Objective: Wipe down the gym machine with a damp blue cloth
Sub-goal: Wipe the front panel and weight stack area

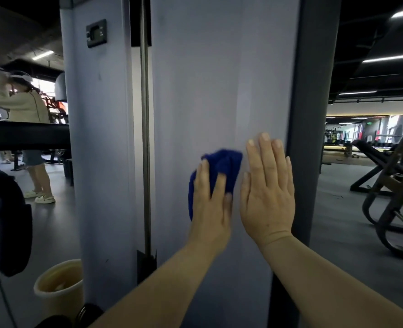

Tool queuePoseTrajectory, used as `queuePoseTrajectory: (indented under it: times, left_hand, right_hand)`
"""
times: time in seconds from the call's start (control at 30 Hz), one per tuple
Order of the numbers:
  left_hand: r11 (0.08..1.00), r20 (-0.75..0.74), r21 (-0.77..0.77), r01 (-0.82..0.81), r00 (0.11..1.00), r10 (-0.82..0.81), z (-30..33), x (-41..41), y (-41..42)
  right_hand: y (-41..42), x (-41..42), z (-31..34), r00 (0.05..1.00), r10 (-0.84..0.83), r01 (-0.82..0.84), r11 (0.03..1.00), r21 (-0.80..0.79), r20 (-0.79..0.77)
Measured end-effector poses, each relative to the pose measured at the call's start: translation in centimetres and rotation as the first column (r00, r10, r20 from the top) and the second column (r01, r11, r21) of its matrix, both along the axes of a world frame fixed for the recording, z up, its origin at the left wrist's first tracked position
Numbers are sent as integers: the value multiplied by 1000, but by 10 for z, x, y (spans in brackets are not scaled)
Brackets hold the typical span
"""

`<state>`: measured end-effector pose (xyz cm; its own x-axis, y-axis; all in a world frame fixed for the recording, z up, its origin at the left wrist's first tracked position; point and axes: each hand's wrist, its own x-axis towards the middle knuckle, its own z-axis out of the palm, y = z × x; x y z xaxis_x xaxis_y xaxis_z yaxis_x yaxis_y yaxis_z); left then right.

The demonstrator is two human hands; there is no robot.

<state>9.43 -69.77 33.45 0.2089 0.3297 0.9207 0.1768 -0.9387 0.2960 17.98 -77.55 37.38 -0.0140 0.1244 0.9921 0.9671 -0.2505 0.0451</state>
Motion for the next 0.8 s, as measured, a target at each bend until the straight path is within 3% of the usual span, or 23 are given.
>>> queuePoseTrajectory:
  times: [0.13, 0.23, 0.33, 0.43, 0.6, 0.8]
  left_hand:
    - [999, -55, 15, -52, 997, 52, 3, -16, 28]
    - [982, 51, -181, -55, 997, 65, 28, -17, 36]
    - [957, 124, -290, -29, 990, 68, -13, -5, -1]
    - [962, 19, -269, 47, 999, -43, -58, -14, -24]
    - [861, 111, -508, -18, 990, 86, 4, -32, 48]
    - [903, 160, -414, 111, 986, -47, -85, -26, -7]
  right_hand:
    - [-3, 0, -1, 1000, -10, 10, 998, -54, -7]
    - [-6, -1, -1, 1000, -22, 20, 995, -101, -15]
    - [-9, -4, -6, 999, -28, 24, 994, -105, -32]
    - [-10, -7, -43, 998, -66, 65, 983, -169, -2]
    - [-7, -7, -93, 989, -129, 142, 962, -231, 72]
    - [-5, -8, -96, 986, -151, 160, 973, -166, 67]
